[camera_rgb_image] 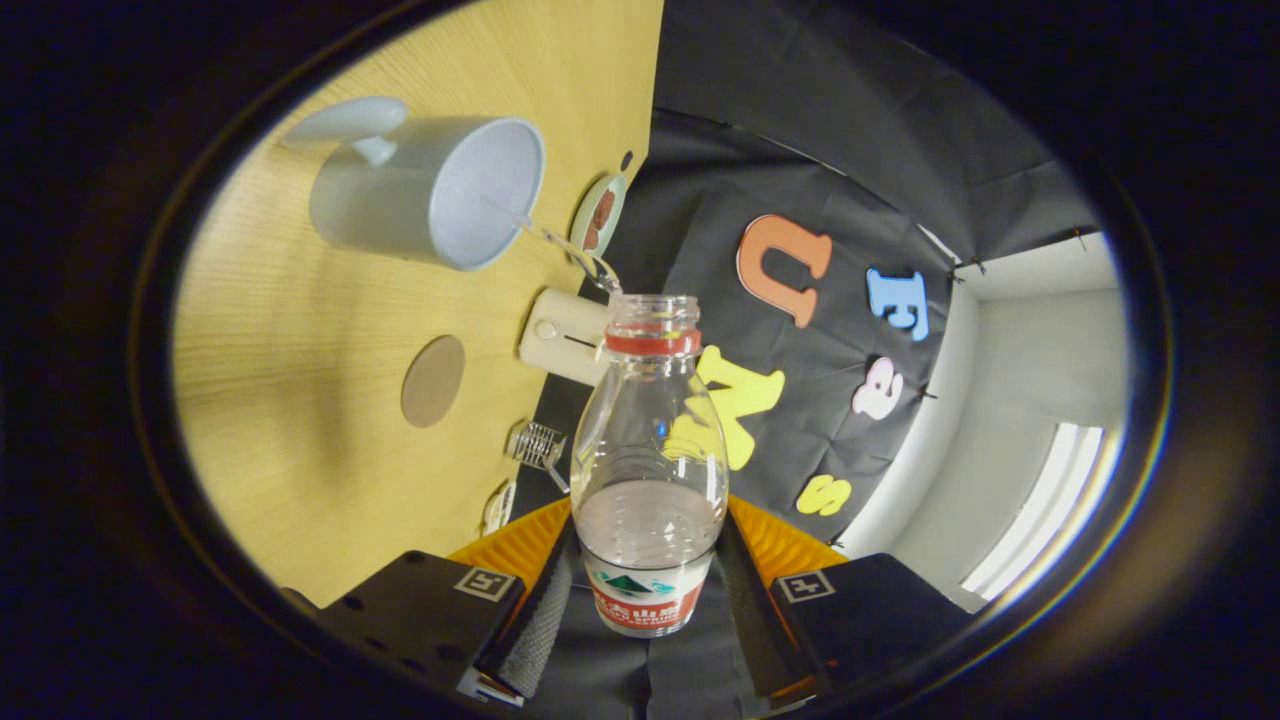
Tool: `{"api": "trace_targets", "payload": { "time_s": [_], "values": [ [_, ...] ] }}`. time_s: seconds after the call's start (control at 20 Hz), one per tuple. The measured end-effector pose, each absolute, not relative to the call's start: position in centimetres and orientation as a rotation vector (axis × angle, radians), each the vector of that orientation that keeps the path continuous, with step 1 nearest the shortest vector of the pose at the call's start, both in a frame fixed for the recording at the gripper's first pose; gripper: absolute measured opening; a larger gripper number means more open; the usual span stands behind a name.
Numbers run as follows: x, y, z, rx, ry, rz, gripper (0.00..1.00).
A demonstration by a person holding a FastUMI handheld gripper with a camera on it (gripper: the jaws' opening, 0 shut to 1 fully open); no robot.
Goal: Take the bottle from table, then pour the juice into the cup, finally place the bottle on the coaster
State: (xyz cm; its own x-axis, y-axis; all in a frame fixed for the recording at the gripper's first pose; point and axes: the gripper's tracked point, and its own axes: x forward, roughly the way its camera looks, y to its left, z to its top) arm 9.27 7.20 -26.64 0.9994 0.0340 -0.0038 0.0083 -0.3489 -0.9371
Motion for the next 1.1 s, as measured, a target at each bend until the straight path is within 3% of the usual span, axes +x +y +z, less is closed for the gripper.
{"api": "trace_targets", "payload": {
  "time_s": [1.1],
  "values": [
    [9.9, 9.2, -23.0, -2.048, -0.110, -0.013, 0.80]
  ]
}}
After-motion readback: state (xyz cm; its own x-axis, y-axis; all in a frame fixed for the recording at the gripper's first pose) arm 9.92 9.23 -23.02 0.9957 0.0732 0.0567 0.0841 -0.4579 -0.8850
